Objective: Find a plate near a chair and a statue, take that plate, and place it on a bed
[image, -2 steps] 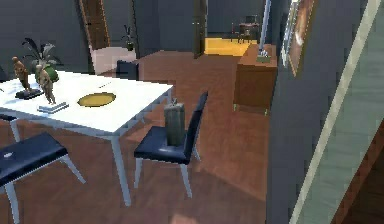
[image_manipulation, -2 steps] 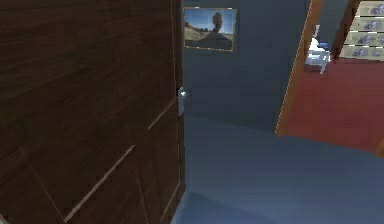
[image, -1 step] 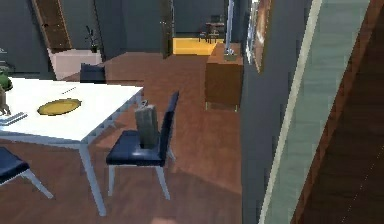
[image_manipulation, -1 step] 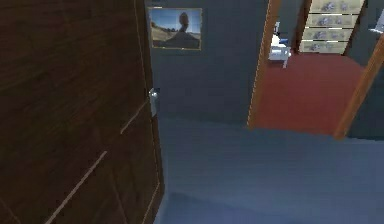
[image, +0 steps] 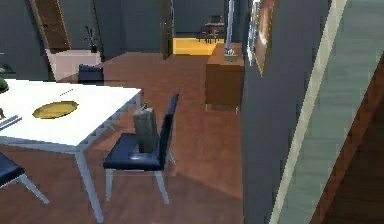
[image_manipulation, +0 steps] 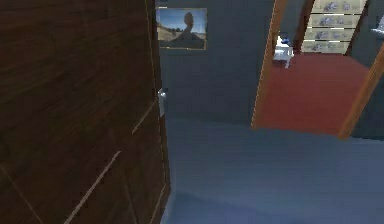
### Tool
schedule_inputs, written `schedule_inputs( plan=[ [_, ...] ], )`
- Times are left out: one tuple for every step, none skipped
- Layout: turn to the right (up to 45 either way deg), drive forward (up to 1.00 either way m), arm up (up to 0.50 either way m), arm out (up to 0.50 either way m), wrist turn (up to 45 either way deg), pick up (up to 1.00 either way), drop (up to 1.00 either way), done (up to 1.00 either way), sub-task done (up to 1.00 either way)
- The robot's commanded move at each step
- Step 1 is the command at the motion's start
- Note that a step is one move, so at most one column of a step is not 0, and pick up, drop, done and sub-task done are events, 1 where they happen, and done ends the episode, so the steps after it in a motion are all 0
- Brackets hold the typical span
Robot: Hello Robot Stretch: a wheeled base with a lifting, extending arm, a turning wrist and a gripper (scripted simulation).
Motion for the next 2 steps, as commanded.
schedule_inputs(
  plan=[
    [-45.0,0.0,0.0,0.0,0.0,0.0,0.0,0.0,0.0],
    [-6.0,0.0,0.0,0.0,0.0,0.0,0.0,0.0,0.0]
  ],
)
